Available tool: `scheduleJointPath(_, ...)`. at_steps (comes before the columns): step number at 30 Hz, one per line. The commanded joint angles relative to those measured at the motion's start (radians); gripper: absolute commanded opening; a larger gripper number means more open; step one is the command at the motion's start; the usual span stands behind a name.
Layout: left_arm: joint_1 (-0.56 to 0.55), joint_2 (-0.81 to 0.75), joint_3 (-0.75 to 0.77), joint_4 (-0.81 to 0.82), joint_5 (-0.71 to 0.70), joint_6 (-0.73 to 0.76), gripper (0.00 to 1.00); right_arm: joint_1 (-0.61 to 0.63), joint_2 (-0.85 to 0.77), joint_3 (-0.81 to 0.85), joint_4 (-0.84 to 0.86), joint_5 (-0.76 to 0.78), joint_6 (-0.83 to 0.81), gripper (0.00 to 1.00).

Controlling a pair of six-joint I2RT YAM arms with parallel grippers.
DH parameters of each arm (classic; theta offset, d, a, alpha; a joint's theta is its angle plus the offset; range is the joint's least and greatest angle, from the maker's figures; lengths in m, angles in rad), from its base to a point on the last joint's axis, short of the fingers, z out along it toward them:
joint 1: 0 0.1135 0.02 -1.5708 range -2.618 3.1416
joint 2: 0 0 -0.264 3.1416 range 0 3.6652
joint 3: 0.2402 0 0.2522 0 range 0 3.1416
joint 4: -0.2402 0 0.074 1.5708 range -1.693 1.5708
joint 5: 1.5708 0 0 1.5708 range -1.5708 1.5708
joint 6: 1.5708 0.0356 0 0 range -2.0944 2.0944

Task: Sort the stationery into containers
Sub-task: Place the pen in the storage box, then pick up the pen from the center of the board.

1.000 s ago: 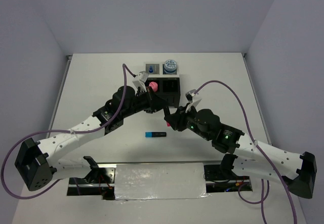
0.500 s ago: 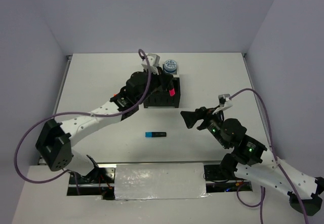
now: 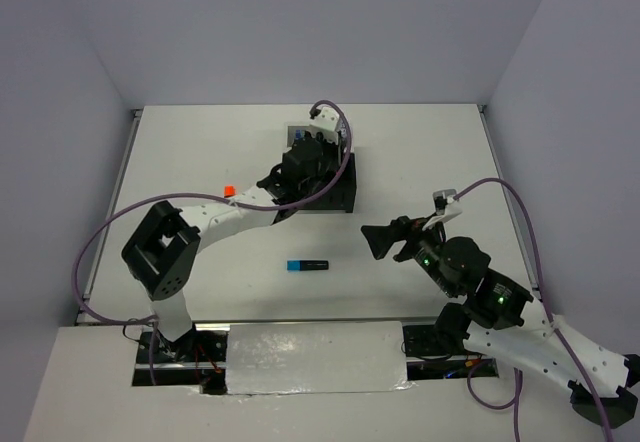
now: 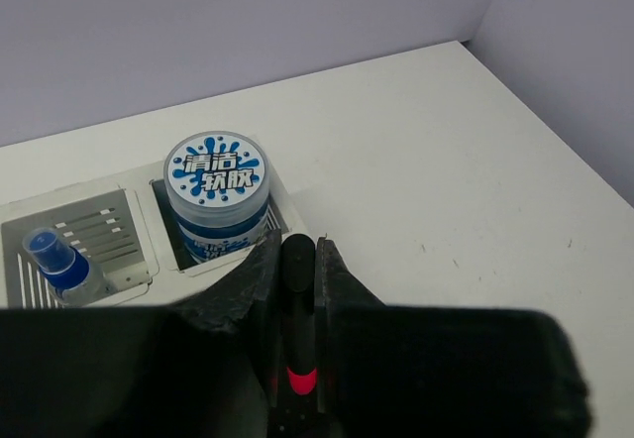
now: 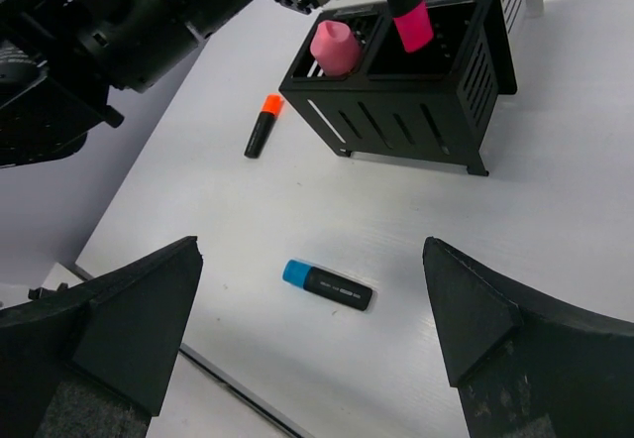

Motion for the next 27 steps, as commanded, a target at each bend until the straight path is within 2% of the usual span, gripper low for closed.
scheduleJointPath(1, 0.016, 0.032, 0.032, 0.107, -0.004, 0.014, 0.27, -0.003, 0.007, -0.006, 0.007, -0.012, -0.022, 1.00)
scheduleJointPath(2, 0.016, 0.032, 0.028, 0.114, 0.002, 0.012, 0.34, -0.005, 0.010, -0.006, 0.008, -0.012, -0.022, 1.00)
scheduleJointPath(3, 0.016, 0.029, 0.005, 0.124, 0.000, 0.006, 0.49, -0.005, 0.012, -0.006, 0.010, -0.012, -0.024, 1.00)
scheduleJointPath(5, 0.016, 0.009, -0.027, 0.153, -0.006, -0.019, 0.67, -0.006, 0.021, -0.003, 0.019, -0.018, -0.030, 1.00)
scheduleJointPath(6, 0.016, -0.011, -0.053, 0.154, -0.015, -0.029, 0.83, -0.005, 0.026, 0.001, 0.019, -0.020, -0.031, 1.00)
scheduleJointPath(8, 0.016, -0.036, -0.071, 0.154, -0.026, -0.036, 0.92, -0.005, 0.043, 0.015, 0.017, -0.026, -0.034, 1.00)
scheduleJointPath(9, 0.016, -0.049, -0.075, 0.136, -0.027, -0.036, 0.99, -0.006, 0.047, 0.018, 0.017, -0.032, -0.034, 1.00)
scheduleJointPath(11, 0.016, -0.106, -0.069, 0.093, -0.056, -0.040, 0.99, -0.006, 0.058, 0.029, 0.016, -0.038, -0.036, 1.00)
scheduleJointPath(12, 0.016, -0.170, -0.058, 0.014, -0.085, -0.060, 0.99, -0.006, 0.060, 0.032, 0.014, -0.041, -0.038, 1.00)
scheduleJointPath(14, 0.032, -0.242, -0.026, -0.112, -0.269, -0.101, 0.99, -0.006, 0.066, 0.037, 0.010, -0.041, -0.036, 1.00)
scheduleJointPath(15, 0.057, -0.270, 0.003, -0.208, -0.324, -0.138, 0.99, -0.006, 0.070, 0.037, 0.007, -0.041, -0.033, 1.00)
scheduleJointPath(16, 0.097, -0.304, 0.036, -0.464, -0.369, -0.249, 0.99, -0.008, 0.081, 0.038, 0.001, -0.041, -0.028, 1.00)
scheduleJointPath(17, 0.141, -0.310, 0.107, -0.619, -0.374, -0.326, 0.99, -0.008, 0.087, 0.038, -0.001, -0.043, -0.028, 1.00)
scheduleJointPath(18, 0.254, -0.312, 0.133, -0.763, -0.353, -0.397, 0.99, -0.008, 0.096, 0.040, -0.001, -0.046, -0.027, 1.00)
scheduleJointPath(19, 0.317, -0.310, 0.139, -0.951, -0.264, -0.469, 0.99, -0.008, 0.112, 0.044, 0.002, -0.057, -0.024, 1.00)
scheduleJointPath(20, 0.426, -0.309, 0.126, -1.002, -0.209, -0.476, 0.99, -0.006, 0.119, 0.046, 0.005, -0.063, -0.024, 1.00)
scheduleJointPath(23, 0.543, -0.284, 0.022, -1.022, 0.002, -0.410, 0.99, -0.006, 0.150, 0.050, 0.025, -0.090, -0.027, 1.00)
scheduleJointPath(24, 0.593, -0.237, 0.005, -1.028, 0.028, -0.392, 0.99, -0.006, 0.158, 0.055, 0.027, -0.097, -0.028, 1.00)
scheduleJointPath(27, 0.629, -0.105, 0.011, -1.071, 0.065, -0.368, 0.98, -0.006, 0.191, 0.061, 0.040, -0.118, -0.028, 1.00)
